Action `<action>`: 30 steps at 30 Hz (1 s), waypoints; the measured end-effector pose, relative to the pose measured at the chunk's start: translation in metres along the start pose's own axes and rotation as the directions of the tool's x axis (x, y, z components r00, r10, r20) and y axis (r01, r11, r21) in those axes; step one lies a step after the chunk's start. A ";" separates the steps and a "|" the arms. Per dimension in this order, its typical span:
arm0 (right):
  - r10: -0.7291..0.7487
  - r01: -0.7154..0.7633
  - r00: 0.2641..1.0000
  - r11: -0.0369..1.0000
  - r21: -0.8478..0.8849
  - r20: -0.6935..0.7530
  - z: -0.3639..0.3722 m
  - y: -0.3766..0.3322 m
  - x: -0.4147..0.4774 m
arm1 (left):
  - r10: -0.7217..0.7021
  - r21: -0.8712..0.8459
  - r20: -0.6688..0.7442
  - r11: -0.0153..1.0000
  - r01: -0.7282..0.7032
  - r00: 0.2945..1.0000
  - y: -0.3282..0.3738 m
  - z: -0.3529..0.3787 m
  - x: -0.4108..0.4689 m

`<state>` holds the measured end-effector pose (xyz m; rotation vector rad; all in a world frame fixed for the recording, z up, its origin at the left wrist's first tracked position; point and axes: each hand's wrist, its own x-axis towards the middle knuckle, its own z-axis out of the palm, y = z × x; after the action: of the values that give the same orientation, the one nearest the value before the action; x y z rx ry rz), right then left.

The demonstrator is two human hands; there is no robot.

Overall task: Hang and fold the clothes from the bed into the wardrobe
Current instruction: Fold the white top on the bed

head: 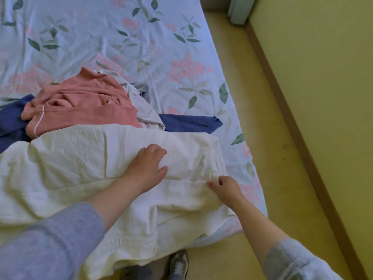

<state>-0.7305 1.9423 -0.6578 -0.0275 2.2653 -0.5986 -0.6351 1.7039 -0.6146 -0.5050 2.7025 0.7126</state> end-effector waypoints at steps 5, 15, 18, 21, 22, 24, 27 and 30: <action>0.025 -0.018 0.998 0.994 -0.107 0.059 -0.015 0.025 0.003 | 0.011 0.039 -0.028 0.999 -0.010 1.000 0.006 0.008 0.026; 0.057 -0.224 0.964 0.694 0.684 0.259 -0.038 -0.060 0.085 | 0.004 0.138 0.057 0.990 -0.012 0.998 0.005 0.022 0.085; 0.053 -0.312 0.930 0.638 0.704 0.365 -0.038 -0.076 0.104 | -0.002 0.146 0.054 0.989 -0.006 0.999 0.002 0.023 0.089; 0.169 -0.227 0.973 0.581 0.782 0.157 -0.050 -0.087 0.122 | -0.038 0.230 0.010 0.973 0.034 0.999 0.002 0.020 0.090; 0.196 -0.209 0.974 0.572 0.793 0.115 -0.053 -0.089 0.126 | -0.050 0.252 0.006 0.967 0.046 0.999 0.003 0.019 0.090; 0.206 -0.205 0.974 0.595 0.777 0.100 -0.058 -0.089 0.133 | -0.056 0.290 0.052 0.956 0.038 0.997 0.003 0.019 0.088; 0.143 -0.167 0.985 0.688 0.706 0.093 -0.057 -0.083 0.131 | 0.010 0.320 0.154 0.945 -0.060 0.988 0.002 0.026 0.078; -0.004 -0.150 0.970 0.780 0.607 0.244 -0.050 -0.075 0.115 | 0.039 0.235 0.128 0.969 -0.069 0.991 -0.003 0.030 0.070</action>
<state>-0.8580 1.8734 -0.6754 0.3052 1.7361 -1.2125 -0.6910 1.6990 -0.6665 -0.3179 2.6461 0.4071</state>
